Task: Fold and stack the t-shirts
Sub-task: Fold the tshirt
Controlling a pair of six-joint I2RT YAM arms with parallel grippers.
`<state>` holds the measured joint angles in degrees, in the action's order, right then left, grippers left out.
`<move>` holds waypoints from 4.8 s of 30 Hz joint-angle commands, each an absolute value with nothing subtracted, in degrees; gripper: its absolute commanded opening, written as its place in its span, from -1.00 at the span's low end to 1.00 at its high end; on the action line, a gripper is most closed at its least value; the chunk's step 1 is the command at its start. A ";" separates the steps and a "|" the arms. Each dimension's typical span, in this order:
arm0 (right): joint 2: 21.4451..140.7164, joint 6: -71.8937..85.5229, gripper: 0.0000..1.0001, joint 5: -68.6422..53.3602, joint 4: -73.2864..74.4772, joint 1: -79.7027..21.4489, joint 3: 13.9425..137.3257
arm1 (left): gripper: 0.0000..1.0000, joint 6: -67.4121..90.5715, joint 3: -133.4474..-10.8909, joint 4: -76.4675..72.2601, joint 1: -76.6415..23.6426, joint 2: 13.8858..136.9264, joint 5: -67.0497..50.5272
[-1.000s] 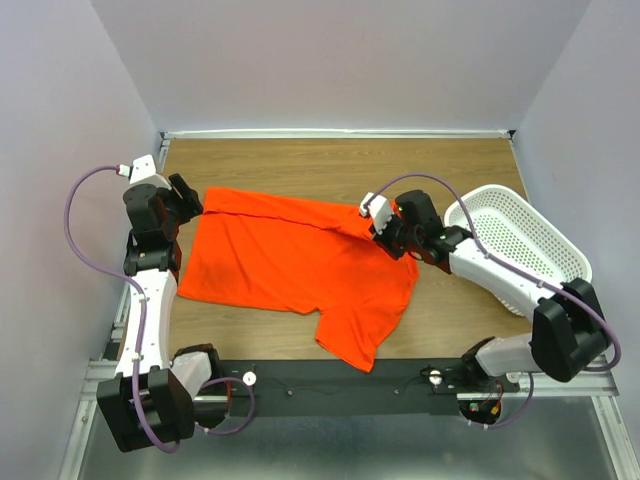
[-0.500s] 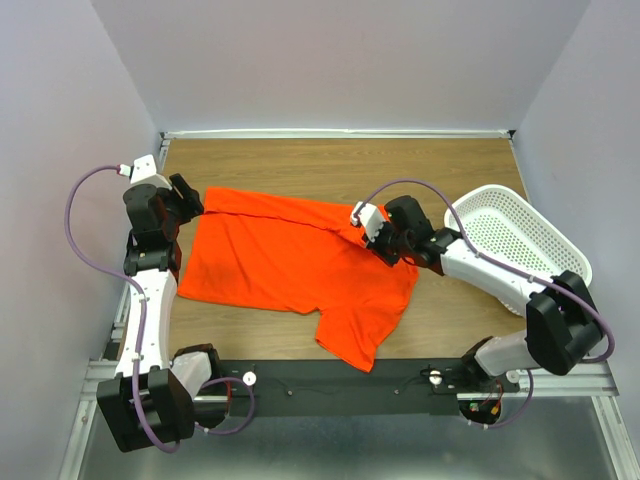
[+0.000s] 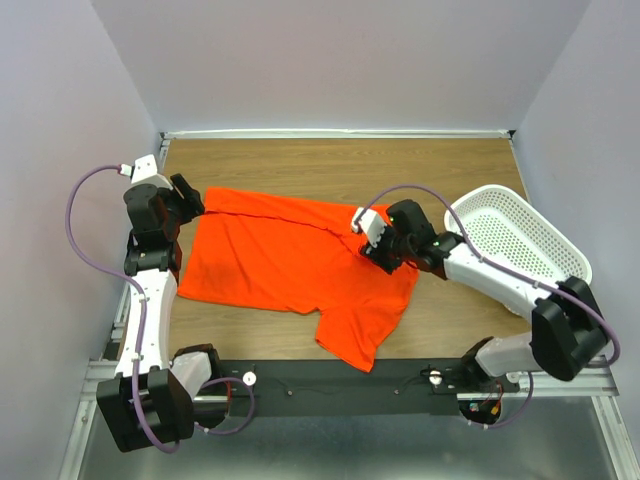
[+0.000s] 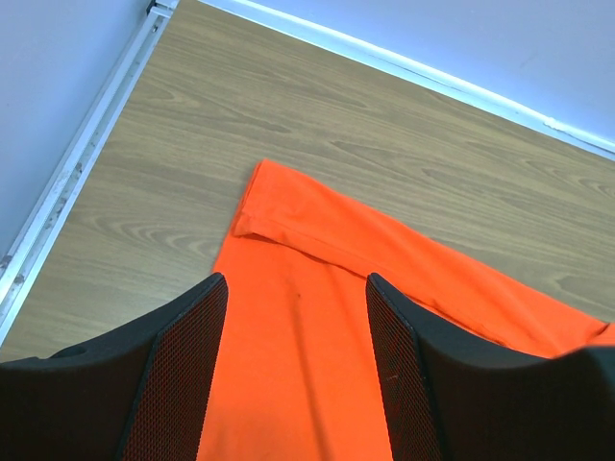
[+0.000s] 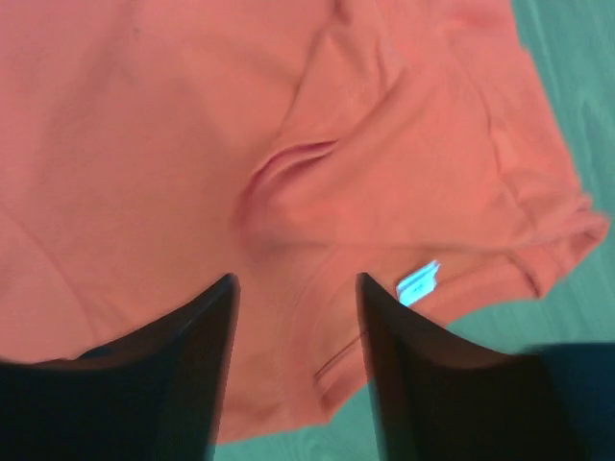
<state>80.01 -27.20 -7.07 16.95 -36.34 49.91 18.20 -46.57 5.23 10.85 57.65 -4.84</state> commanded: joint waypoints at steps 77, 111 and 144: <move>113.11 1.24 -0.99 -5.37 18.02 -8.70 79.27 | -0.12 20.65 -79.98 13.10 13.44 118.83 -8.00; 111.61 -8.27 0.10 -39.65 21.53 -21.71 82.34 | 0.34 20.40 -59.55 2.66 14.94 75.38 -12.12; 124.01 -5.36 -0.23 -35.95 25.40 -21.88 90.00 | 0.41 17.31 -43.68 1.85 13.62 51.59 -14.33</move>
<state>123.22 -4.99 -33.26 23.70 -21.69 88.73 17.96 -43.53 1.65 13.76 51.66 -12.73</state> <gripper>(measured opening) 0.389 0.702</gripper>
